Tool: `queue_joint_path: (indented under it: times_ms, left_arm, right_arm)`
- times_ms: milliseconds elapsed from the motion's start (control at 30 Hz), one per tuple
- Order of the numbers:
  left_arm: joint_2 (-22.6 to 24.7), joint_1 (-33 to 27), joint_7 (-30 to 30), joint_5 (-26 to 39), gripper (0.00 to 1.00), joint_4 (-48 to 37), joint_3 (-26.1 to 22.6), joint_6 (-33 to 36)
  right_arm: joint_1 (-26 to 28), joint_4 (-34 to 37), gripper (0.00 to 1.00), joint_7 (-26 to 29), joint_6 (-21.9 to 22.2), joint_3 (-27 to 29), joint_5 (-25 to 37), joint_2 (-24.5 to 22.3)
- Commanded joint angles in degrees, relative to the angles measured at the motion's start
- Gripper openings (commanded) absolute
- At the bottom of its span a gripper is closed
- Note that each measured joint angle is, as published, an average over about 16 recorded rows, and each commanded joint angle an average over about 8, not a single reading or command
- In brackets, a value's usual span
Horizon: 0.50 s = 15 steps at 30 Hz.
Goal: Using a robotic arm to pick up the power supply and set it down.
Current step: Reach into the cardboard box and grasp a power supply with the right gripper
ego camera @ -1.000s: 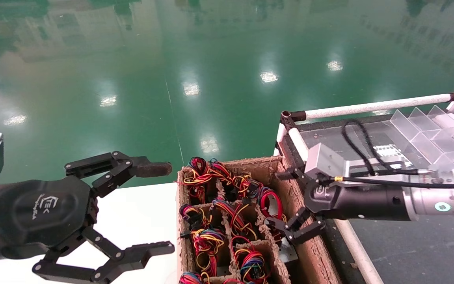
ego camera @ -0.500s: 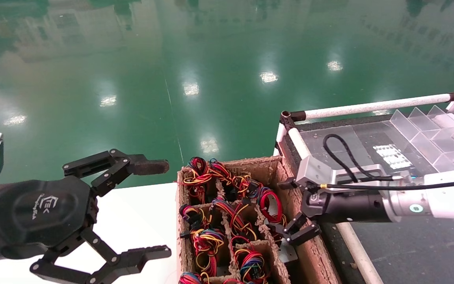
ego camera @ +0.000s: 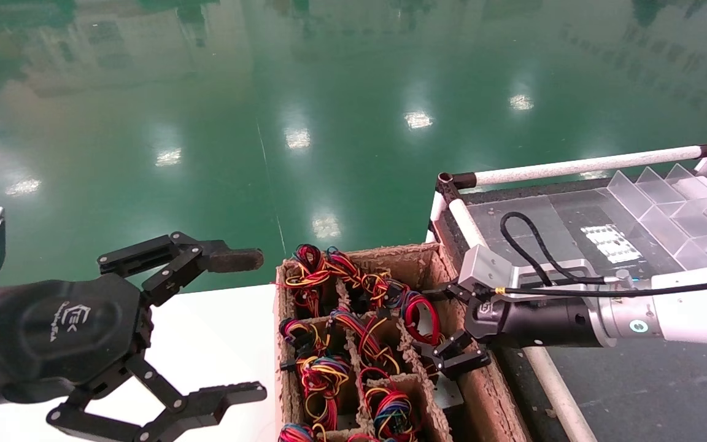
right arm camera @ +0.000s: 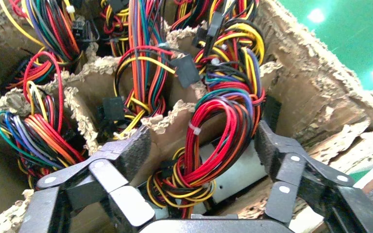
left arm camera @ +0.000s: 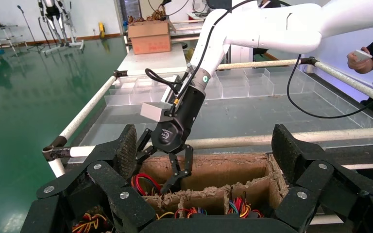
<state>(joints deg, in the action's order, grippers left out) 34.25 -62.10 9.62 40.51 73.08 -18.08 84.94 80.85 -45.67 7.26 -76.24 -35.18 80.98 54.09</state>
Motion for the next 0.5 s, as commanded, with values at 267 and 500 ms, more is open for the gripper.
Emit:
queue_joint_path:
  times_ms: [267,500]
  left_arm:
    - [-0.01,0.00,-0.01,-0.01,1.00,0.00,-0.02,-0.01]
    - [-0.01,-0.01,-0.02,-0.02,1.00,0.00,-0.03,-0.01]
  right_arm:
    - [0.31,2.32,0.00,-1.61,-0.19,0.25,-0.31,0.08]
    - [0.53,3.83,0.00,-2.60,-0.15,0.34,-0.35,0.24]
